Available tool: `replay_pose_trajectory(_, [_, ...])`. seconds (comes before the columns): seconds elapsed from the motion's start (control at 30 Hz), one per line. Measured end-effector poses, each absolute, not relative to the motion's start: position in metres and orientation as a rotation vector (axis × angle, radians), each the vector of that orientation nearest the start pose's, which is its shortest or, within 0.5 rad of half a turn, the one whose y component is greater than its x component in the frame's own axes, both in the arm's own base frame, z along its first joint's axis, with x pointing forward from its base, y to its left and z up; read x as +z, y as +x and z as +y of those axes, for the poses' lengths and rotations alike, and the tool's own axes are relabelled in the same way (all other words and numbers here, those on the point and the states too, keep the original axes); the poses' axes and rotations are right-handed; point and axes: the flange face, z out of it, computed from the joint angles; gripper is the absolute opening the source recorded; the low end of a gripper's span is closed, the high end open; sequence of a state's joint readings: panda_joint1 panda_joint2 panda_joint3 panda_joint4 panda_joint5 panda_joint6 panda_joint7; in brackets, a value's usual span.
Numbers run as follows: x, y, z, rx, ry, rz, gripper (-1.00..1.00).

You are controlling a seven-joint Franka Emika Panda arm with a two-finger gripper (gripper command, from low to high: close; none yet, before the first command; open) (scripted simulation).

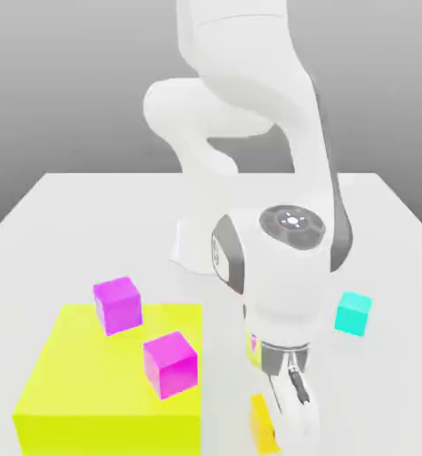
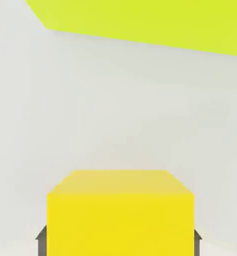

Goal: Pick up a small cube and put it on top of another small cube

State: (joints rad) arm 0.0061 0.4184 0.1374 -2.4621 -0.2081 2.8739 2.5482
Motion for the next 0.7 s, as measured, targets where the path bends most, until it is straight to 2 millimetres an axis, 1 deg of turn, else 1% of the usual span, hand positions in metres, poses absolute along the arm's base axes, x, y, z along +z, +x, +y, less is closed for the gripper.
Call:
replay_pose_trajectory(0.03, [0.137, 0.463, 0.084, 0.000, -1.401, 2.809, -1.00])
replay_pose_trajectory(0.07, [0.145, 0.463, 0.084, 0.000, -1.402, 2.809, -1.00])
replay_pose_trajectory(0.2, [0.190, 0.464, 0.084, 0.000, -1.402, 2.805, -1.00])
replay_pose_trajectory(0.23, [0.203, 0.468, 0.082, 0.005, -1.404, 2.787, -1.00])
replay_pose_trajectory(0.27, [0.214, 0.471, 0.075, 0.008, -1.413, 2.771, -1.00])
replay_pose_trajectory(0.37, [0.247, 0.473, 0.046, 0.016, -1.449, 2.724, -1.00])
replay_pose_trajectory(0.47, [0.279, 0.470, 0.006, 0.017, -1.471, 2.686, -1.00])
replay_pose_trajectory(0.57, [0.306, 0.452, -0.031, 0.012, -1.529, 2.652, -1.00])
replay_pose_trajectory(0.7, [0.336, 0.420, -0.074, 0.002, -1.621, 2.605, -1.00])
